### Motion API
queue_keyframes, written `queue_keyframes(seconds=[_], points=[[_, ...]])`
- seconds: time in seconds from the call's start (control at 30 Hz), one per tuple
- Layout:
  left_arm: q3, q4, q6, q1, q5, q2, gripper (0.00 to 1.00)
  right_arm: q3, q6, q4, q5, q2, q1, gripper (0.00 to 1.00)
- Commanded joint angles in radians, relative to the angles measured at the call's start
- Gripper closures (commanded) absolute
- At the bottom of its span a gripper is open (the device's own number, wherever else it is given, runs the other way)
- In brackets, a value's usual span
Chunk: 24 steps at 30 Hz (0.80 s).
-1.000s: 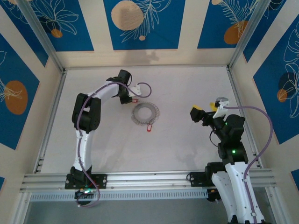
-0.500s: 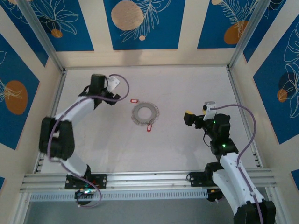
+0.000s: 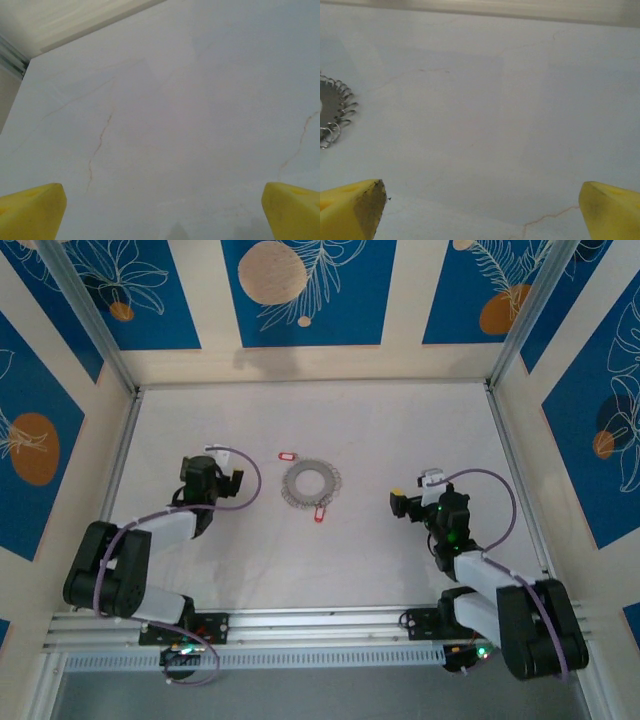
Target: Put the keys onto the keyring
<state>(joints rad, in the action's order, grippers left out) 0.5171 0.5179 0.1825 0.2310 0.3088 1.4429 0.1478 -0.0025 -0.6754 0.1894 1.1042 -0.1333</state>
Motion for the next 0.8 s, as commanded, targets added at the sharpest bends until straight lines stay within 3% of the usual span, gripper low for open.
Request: queue_keyframes(seconds=[0.0, 0.1, 0.27, 0.33, 0.37, 0.77], points=[[-0.051, 0.180, -0.033, -0.008, 0.003, 0.045, 0.00, 0.020, -0.007, -0.245, -0.040, 0.088, 0.020, 0.01], [-0.053, 0.187, -0.088, -0.054, -0.011, 0.055, 0.00, 0.028, -0.011, -0.382, -0.054, 0.209, 0.021, 0.01], [-0.098, 0.262, -0.153, -0.142, -0.167, 0.067, 0.00, 0.056, -0.013, -0.623, -0.027, 0.478, 0.022, 0.01], [-0.129, 0.356, -0.145, -0.146, -0.184, 0.102, 0.00, 0.069, -0.003, -0.526, 0.002, 0.437, 0.022, 0.01], [-0.124, 0.327, -0.142, -0.145, -0.197, 0.092, 0.00, 0.095, 0.005, -0.444, -0.019, 0.413, 0.032, 0.01], [-0.124, 0.333, -0.134, -0.144, -0.200, 0.095, 0.00, 0.131, 0.015, -0.389, -0.051, 0.415, 0.053, 0.01]])
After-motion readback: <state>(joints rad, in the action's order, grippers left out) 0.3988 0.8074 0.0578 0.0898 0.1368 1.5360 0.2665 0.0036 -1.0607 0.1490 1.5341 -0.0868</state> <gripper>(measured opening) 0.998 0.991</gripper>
